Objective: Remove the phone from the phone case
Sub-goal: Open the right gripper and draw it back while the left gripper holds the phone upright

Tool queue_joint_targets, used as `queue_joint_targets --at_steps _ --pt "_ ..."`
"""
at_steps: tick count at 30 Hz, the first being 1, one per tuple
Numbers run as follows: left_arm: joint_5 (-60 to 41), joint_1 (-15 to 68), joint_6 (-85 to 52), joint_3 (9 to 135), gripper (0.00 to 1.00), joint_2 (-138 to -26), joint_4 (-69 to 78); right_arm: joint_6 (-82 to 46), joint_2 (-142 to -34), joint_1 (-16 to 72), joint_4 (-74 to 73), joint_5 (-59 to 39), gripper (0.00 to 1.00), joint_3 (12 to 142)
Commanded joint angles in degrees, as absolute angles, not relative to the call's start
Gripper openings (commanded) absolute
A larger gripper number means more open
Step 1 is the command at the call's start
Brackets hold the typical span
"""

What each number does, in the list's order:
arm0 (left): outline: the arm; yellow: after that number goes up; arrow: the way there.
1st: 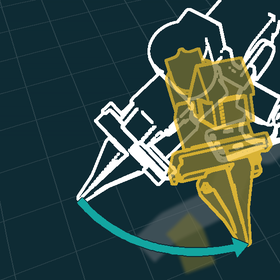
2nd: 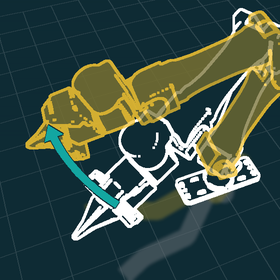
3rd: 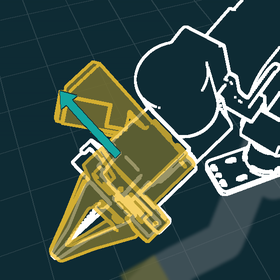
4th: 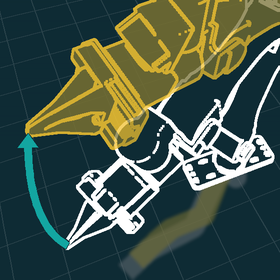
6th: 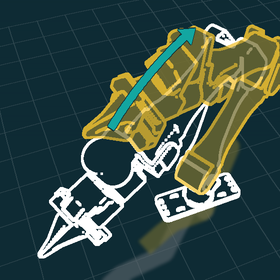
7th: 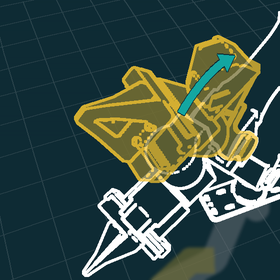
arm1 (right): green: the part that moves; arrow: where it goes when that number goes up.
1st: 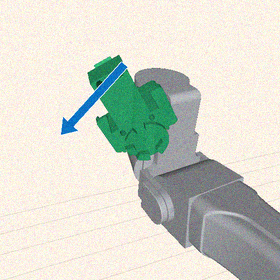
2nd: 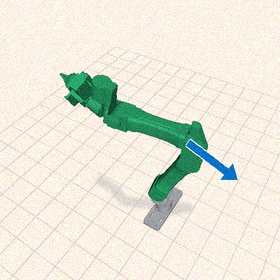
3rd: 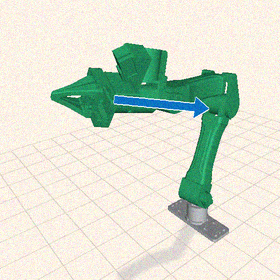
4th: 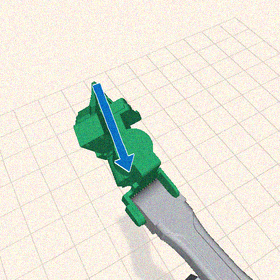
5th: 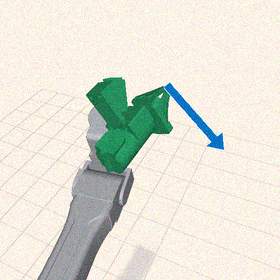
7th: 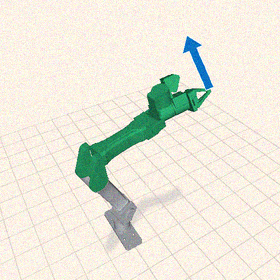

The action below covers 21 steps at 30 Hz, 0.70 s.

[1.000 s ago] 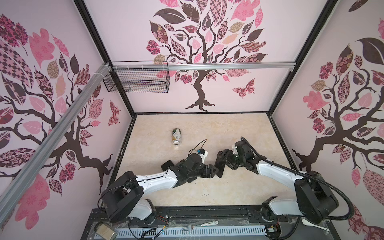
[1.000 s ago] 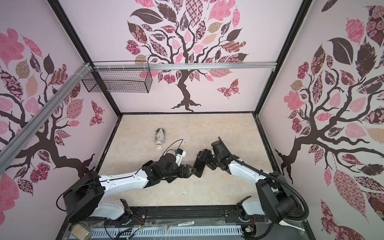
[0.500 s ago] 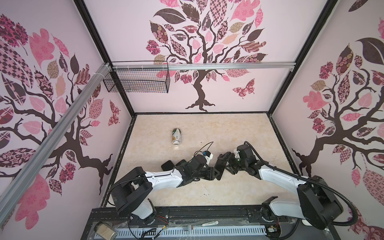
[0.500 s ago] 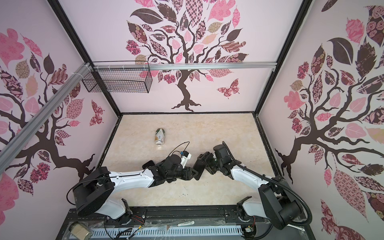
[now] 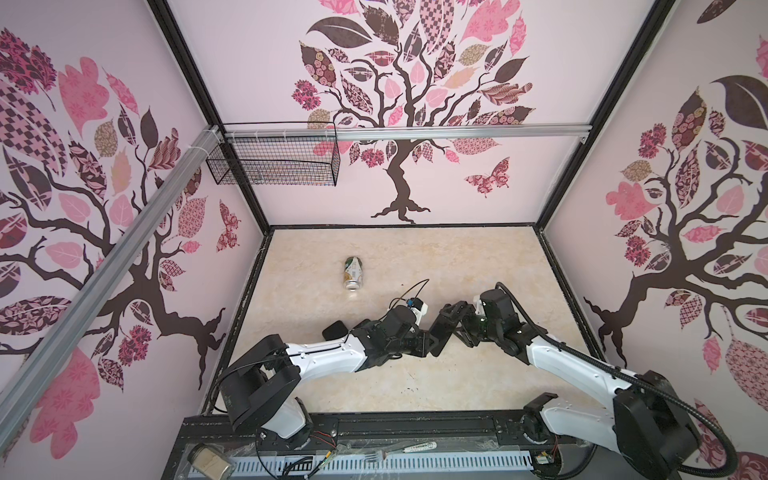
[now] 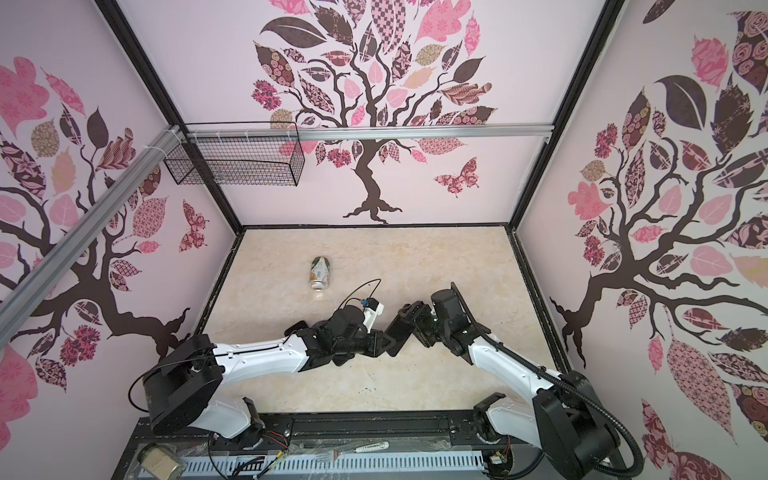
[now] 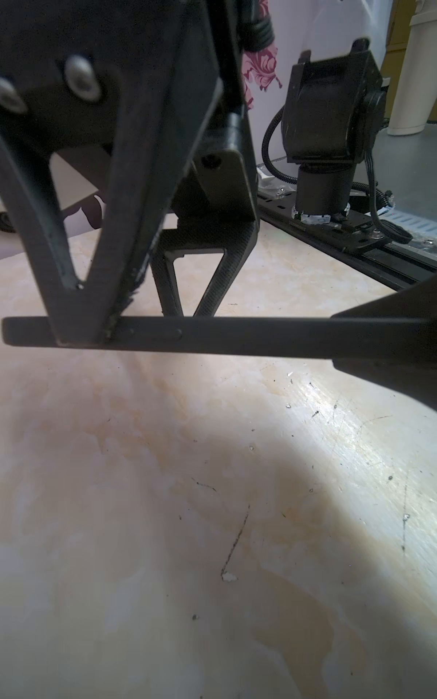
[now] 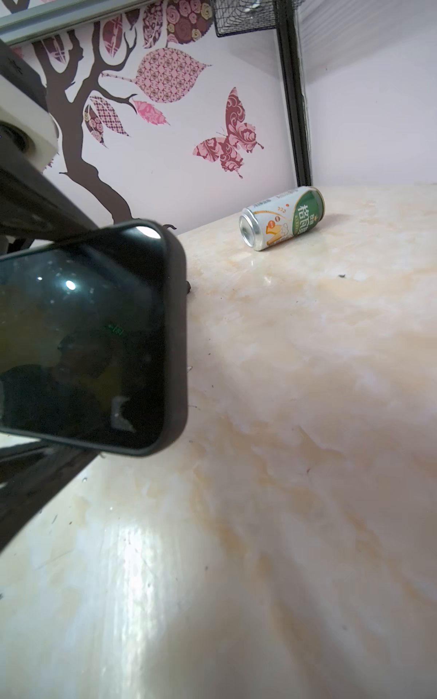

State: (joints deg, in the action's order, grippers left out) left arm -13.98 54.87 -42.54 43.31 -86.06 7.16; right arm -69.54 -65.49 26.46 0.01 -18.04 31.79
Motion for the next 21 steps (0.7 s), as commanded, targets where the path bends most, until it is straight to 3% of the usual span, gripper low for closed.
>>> queue_joint_targets --at_steps 1,3,10,15,21 --pt "-10.69 54.84 -40.39 46.54 0.0 -82.37 1.95 -60.09 -60.25 26.28 3.38 -12.26 0.85 36.92" --pt "-8.18 54.69 -40.16 47.91 0.0 -80.31 -1.18 -55.57 -57.66 26.27 3.97 -8.75 0.99 38.06" --pt "1.82 54.14 -38.28 53.86 0.0 -74.45 -13.41 -38.51 -49.12 26.28 -1.58 -6.7 0.99 36.27" --pt "5.56 53.89 -35.36 52.89 0.0 -70.66 -11.11 -30.14 -46.98 26.27 -2.58 -12.5 1.0 37.21" --pt "0.36 52.28 -34.77 53.31 0.0 -67.13 -12.9 -27.01 -49.32 26.28 -5.21 -26.03 0.99 37.37"
